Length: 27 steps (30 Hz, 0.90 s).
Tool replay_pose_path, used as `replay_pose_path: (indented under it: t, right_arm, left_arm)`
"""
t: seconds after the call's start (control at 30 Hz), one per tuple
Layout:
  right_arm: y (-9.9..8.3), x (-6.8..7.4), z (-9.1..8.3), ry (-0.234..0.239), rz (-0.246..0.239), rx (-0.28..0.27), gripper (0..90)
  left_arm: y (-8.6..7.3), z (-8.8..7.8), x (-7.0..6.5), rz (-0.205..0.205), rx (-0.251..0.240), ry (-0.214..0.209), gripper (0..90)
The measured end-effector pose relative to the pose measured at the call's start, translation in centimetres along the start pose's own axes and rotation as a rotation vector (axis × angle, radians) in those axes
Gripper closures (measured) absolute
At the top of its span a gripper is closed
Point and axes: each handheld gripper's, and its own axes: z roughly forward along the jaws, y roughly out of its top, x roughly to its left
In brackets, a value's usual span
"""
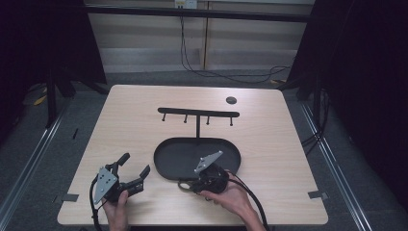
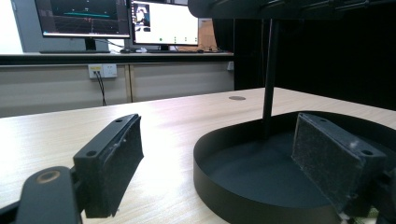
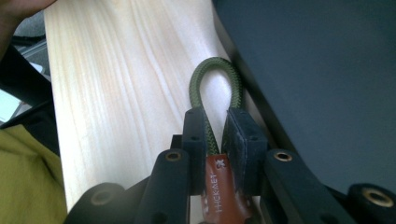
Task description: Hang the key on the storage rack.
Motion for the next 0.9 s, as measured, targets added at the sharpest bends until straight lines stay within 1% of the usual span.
replay_pose_path:
  t: [0.1,0.17,0.2,0.3,0.37,0.43,0.47,0.57,0.63,0.83,0.9]
  right_arm:
    - [0.1,-0.1,0.0,0.000,0.005,0.003,74.6]
    - [0.1,-0.1,0.1,-0.012,-0.004,0.018,74.1]
    - [0.0,0.1,0.2,-0.012,0.003,0.030,74.2]
    - [0.0,0.1,0.4,-0.011,0.002,0.038,74.3]
    - [0.1,0.0,0.5,-0.004,-0.002,0.038,75.4]
    - [0.4,0.0,0.5,0.007,0.005,0.054,76.4]
    - [0.6,-0.1,0.5,0.012,0.007,0.063,77.1]
    - [1.1,-0.2,0.5,0.012,0.009,0.071,81.6]
    - [1.3,-0.3,0.7,0.011,0.021,0.082,80.2]
    - [1.8,0.0,1.3,0.011,-0.007,0.123,78.4]
    - [2.1,0.2,1.4,0.001,-0.030,0.149,77.1]
  left_arm:
    - [0.0,0.0,0.0,0.007,0.006,-0.004,15.9]
    - [0.0,0.0,0.0,0.003,0.003,-0.003,15.9]
    - [0.0,0.0,0.0,0.001,0.001,-0.002,15.9]
    - [0.0,0.0,0.0,0.007,0.005,-0.004,15.9]
    - [0.0,-0.1,0.0,0.011,0.007,-0.002,15.9]
    - [0.0,0.0,0.0,0.000,0.000,-0.001,15.9]
    - [0.0,0.0,0.0,0.001,0.001,-0.001,15.9]
    - [0.0,0.0,0.0,0.003,0.002,-0.002,15.9]
    - [0.0,0.0,0.0,0.003,0.002,-0.001,15.9]
    - [0.0,0.0,0.0,0.002,0.001,-0.002,15.9]
    - [0.0,0.0,0.0,0.000,0.000,-0.001,15.9]
